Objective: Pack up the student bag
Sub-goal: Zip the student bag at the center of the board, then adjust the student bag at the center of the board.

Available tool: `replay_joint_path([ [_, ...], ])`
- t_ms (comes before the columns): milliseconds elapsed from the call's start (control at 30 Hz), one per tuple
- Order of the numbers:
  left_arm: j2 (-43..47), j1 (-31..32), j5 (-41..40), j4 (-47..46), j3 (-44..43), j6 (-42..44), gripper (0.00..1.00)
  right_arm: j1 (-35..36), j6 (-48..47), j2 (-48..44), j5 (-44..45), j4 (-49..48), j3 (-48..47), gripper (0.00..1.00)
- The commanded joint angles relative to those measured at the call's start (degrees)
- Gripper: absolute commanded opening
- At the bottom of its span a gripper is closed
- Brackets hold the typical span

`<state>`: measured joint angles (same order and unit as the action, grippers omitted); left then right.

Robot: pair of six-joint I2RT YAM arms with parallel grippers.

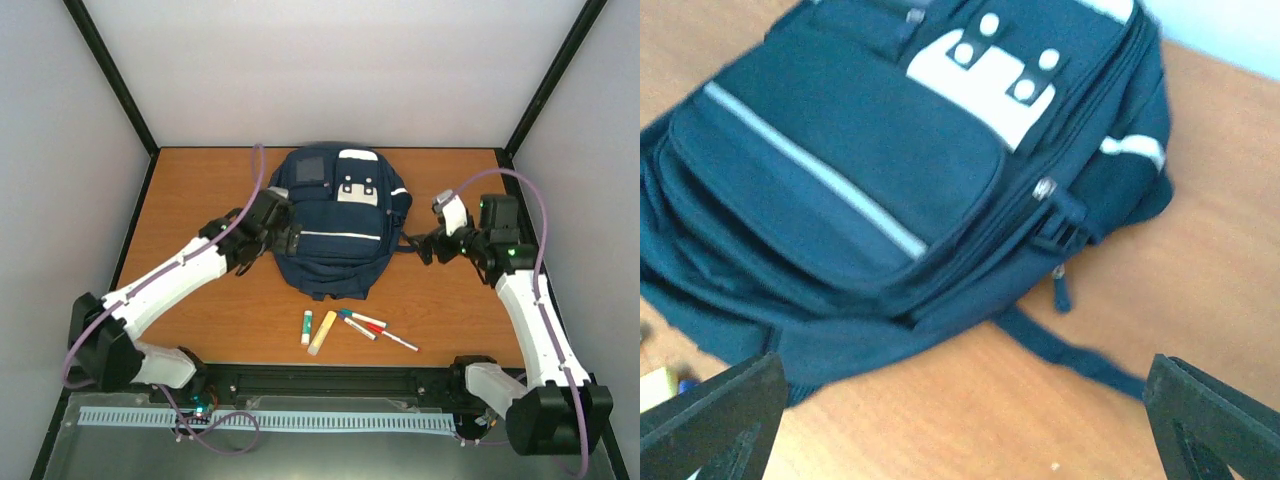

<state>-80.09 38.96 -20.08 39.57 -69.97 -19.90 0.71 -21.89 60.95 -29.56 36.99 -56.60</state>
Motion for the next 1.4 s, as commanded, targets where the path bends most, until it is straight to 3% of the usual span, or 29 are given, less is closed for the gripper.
replay_joint_path([
  [0,8.64,0.06,-9.69,-4.08,6.13,1.36,1.00,-0.42,-1.30,-5.59,-1.83,-7.13,7.41,1.00],
  [167,13.28,0.05,-13.96,-6.40,8.23,1.28,1.00,-0.60,-1.47,-7.66,-5.69,-11.26,14.76,1.00],
  [267,13.58,0.04,-14.41,-7.33,9.03,1.79,1.00,-0.55,1.73,-6.39,-4.31,-11.14,13.93,1.00],
  [433,15.05,-0.02,-12.92,-8.74,9.73,0.38,1.00,-0.56,-4.89,-3.51,-13.51,-3.38,9.87,1.00],
  [567,15.68,-0.02,-17.15,-5.58,9.85,-11.00,1.00,-0.22,-6.35,-3.46,-9.98,-1.68,8.46,1.00],
  [667,11.55,-0.64,-19.29,2.35,6.71,-18.10,1.00,0.82,-2.73,-3.21,1.36,-2.93,7.09,1.00],
  [767,10.24,-3.55,-10.01,-3.29,9.11,-21.67,1.00,0.86,-4.29,-0.42,4.16,-2.32,5.05,1.00],
  [867,6.15,-11.37,1.70,-13.20,10.79,-23.20,1.00,0.86,-3.58,2.47,2.31,-3.21,4.06,1.00],
  [1167,-16.82,-24.66,20.00,-17.25,-4.93,-22.48,1.00,0.81,-3.38,4.70,-6.18,-5.00,7.19,0.97],
  [1367,-30.77,-28.22,28.36,-18.23,-15.65,-21.43,1.00,0.79,-6.68,4.80,-6.23,-2.88,8.16,0.92],
])
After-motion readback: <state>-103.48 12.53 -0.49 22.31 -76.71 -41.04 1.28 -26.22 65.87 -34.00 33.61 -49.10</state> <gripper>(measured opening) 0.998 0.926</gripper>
